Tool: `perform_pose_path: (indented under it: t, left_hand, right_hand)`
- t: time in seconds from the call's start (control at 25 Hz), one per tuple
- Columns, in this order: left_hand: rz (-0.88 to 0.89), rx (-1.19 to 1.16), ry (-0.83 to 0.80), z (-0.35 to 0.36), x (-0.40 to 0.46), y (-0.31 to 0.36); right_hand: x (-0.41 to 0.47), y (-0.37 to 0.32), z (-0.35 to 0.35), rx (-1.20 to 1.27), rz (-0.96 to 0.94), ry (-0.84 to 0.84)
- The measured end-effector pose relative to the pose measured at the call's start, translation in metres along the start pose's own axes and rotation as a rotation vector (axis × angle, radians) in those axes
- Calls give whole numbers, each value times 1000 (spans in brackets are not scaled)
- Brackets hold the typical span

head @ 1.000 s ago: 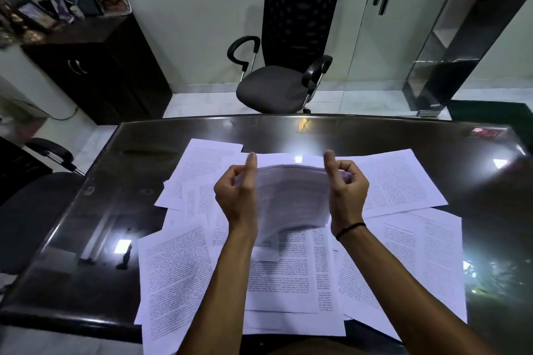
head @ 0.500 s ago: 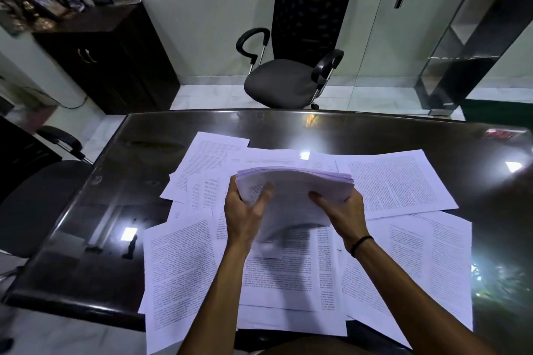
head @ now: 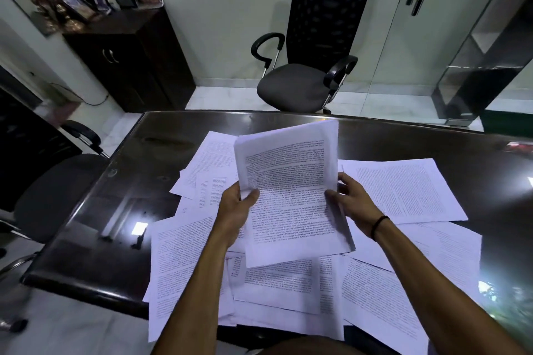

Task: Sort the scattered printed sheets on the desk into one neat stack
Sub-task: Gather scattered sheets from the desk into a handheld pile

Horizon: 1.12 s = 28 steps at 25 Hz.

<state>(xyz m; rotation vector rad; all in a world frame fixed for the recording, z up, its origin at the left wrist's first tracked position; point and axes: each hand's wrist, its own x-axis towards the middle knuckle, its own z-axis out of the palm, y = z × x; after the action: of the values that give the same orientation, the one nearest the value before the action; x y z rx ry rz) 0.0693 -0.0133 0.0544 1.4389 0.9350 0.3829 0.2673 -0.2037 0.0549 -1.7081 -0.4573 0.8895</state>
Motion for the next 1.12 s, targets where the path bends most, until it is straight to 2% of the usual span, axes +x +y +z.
perform_pose_path:
  t: [0.08,0.2,0.4,0.6,0.84,0.96,1.12]
  left_hand:
    - [-26,-120,-83,-2,-5,5]
    - [-12,-199,-113,1,-17,3]
    - [-11,-256,-30,-13,-52,-9]
    - [-90,-283,21,-50,-76,-20]
    - [-175,-272,88,-164,-52,-62]
    - [-240,-187,117,-255,-31,-84]
    - [-335,-12,300,-385,9,-114]
  right_hand:
    - [-7,-8,6,129,1,-94]
    - [-17,-13,15,177,-32,-108]
    - [-31,-5,24,124,-12,-158]
    - [-36,-1,80,91,-15,-258]
    - [-4,9,189,70,146,-294]
    - [26,6,274,-72,268,-308]
    - [62,1,401,-159,378,-384]
